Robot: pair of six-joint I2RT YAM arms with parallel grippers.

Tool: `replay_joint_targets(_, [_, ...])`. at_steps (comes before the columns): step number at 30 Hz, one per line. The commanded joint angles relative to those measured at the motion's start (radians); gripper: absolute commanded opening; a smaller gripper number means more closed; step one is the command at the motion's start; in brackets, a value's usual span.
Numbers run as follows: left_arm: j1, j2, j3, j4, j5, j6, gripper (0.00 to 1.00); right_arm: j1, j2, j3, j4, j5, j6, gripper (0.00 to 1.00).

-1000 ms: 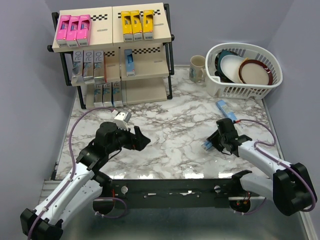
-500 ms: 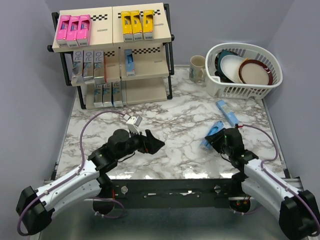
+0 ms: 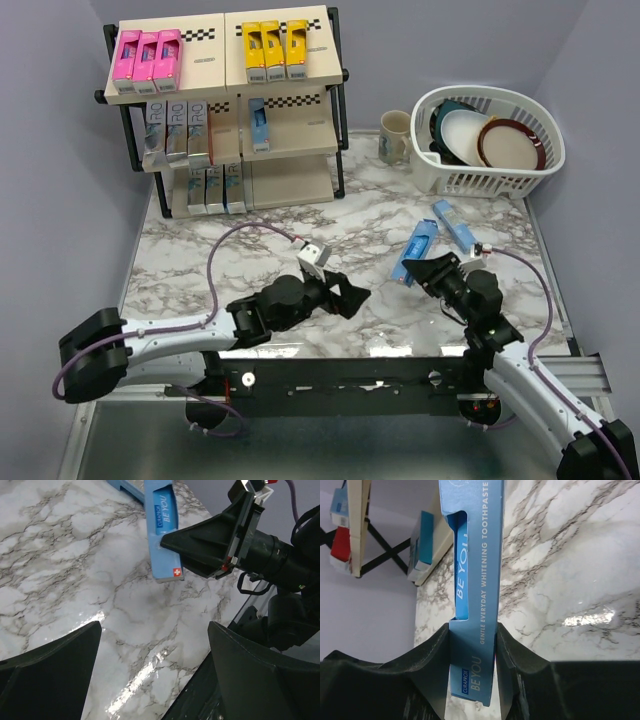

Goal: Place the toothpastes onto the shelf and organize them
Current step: Pick up the toothpaste from the center of the board.

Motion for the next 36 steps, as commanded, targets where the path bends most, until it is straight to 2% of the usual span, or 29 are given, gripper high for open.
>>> replay_joint_targets(1, [-0.098,0.157,0.091,0.200,-0.186,0.150,0.99,0.005,-0.028,-0.030,0.125,-0.091,0.013,0.31])
replay_joint_targets(6, [-0.168,0.305,0.168,0.276,-0.345,0.193,0.99,0.009,-0.074,-0.050,0.133,-0.105,0.050,0.31])
replay_joint_targets(11, [-0.215,0.435,0.235,0.314,-0.437,0.251,0.99,0.009,-0.117,-0.065,0.126,-0.118,0.077,0.32])
replay_joint_targets(18, [-0.243,0.535,0.280,0.378,-0.467,0.300,0.97,0.010,-0.132,-0.070,0.110,-0.136,0.093,0.32])
replay_joint_targets(30, [-0.252,0.662,0.294,0.579,-0.572,0.361,0.85,0.012,-0.164,-0.073,0.090,-0.153,0.103,0.33])
replay_joint_targets(36, [-0.254,0.710,0.315,0.655,-0.545,0.383,0.81,0.012,-0.176,-0.070,0.078,-0.164,0.099,0.33])
